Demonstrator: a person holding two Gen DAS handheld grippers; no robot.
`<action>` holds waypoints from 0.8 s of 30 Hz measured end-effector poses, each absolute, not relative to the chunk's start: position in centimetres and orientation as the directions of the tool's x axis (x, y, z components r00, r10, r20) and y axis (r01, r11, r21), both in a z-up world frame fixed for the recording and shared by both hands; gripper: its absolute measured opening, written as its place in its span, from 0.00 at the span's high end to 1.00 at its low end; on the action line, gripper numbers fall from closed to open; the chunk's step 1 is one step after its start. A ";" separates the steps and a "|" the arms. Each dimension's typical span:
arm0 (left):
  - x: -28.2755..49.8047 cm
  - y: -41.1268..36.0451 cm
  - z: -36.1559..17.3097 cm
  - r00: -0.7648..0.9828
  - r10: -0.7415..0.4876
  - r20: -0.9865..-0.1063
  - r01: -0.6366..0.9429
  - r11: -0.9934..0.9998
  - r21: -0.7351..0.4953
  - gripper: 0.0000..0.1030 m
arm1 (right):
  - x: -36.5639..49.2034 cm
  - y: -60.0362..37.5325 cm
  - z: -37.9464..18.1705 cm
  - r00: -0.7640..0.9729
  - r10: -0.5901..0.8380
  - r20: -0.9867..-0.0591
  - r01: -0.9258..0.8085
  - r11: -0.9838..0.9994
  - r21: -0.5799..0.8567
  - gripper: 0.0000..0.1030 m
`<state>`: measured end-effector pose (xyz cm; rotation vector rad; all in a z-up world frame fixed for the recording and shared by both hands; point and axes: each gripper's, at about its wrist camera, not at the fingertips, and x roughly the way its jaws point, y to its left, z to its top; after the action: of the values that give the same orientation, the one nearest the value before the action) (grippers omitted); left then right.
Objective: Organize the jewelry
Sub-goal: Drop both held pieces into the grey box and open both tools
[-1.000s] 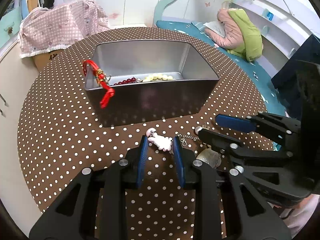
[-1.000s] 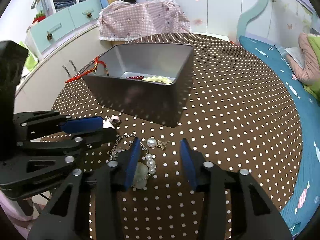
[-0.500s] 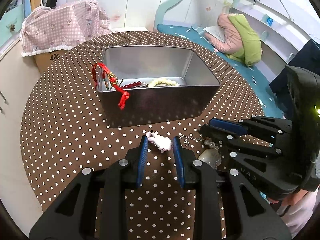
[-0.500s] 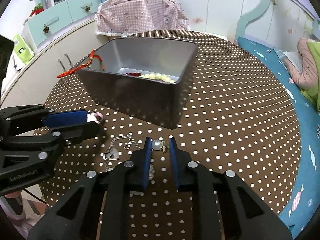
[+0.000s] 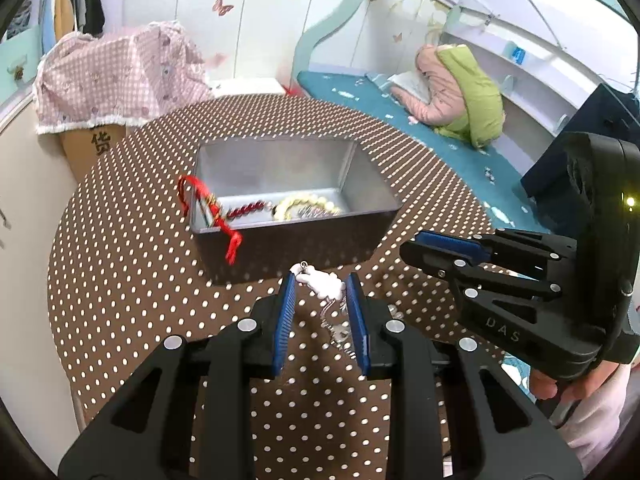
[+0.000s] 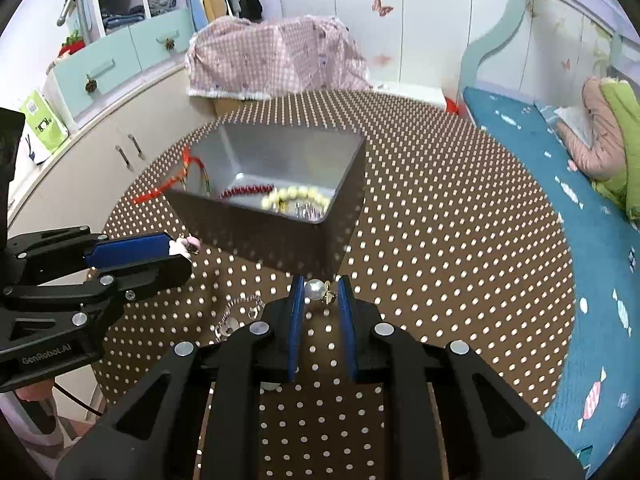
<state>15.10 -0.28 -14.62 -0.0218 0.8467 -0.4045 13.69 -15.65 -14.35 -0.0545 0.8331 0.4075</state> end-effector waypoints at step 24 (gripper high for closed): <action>19.7 0.0 -11.5 0.650 -0.351 -0.674 0.333 0.929 -0.162 0.74 | 17.6 -12.2 -12.5 0.613 0.353 -0.707 -0.449 0.892 0.056 0.84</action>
<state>19.69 0.00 -11.47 -0.0246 0.7704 -0.3885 17.62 -12.20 -12.49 -0.1314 0.7845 0.4638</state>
